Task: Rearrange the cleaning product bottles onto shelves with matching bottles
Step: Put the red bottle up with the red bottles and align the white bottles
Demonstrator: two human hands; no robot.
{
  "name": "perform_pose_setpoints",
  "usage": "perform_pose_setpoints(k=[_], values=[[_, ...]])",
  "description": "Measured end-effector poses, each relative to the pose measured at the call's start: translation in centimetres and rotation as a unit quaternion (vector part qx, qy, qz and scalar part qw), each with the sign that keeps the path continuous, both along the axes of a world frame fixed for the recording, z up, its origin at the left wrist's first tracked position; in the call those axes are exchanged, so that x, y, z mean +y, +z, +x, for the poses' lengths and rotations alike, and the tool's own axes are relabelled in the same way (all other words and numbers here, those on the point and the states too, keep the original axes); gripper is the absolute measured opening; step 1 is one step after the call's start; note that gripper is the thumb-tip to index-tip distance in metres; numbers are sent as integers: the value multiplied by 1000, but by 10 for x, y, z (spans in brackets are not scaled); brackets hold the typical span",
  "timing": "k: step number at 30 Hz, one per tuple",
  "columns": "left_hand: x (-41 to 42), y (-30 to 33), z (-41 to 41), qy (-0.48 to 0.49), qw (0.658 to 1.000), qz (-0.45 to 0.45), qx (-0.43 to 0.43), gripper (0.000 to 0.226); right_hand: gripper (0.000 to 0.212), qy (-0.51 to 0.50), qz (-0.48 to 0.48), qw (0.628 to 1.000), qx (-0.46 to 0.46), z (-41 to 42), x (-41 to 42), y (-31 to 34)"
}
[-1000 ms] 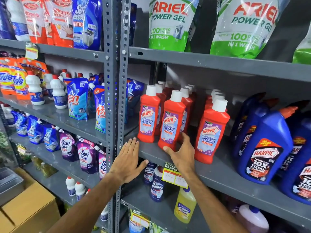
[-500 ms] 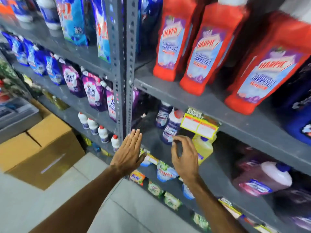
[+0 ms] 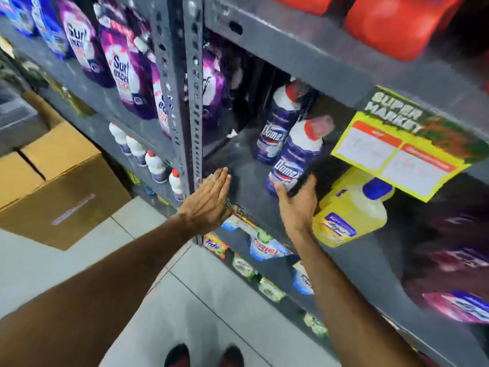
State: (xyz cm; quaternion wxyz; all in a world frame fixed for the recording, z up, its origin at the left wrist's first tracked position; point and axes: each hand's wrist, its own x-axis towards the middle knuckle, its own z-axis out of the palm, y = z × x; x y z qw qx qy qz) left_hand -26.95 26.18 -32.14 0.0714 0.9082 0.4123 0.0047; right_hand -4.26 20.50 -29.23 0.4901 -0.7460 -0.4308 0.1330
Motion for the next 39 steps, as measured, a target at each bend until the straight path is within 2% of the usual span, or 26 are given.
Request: perform_pose_setpoints(k=[6,15,23,30,39], values=[[0,-8,1,5,998,46,39,84,55,20,12,999,40,3,6,-17],[-4,-7,4,25,999,36,27,85,43,74,14,994,74,-41,33,-26],[-3,-11,4,34,998,42,23,89,43,57,26,994,93,-62,63,-31],[-3,-11,4,34,998,38,24,89,50,61,35,992,103,-65,66,-31],[-3,-14,4,38,998,42,34,86,47,67,56,991,105,-68,62,-31]])
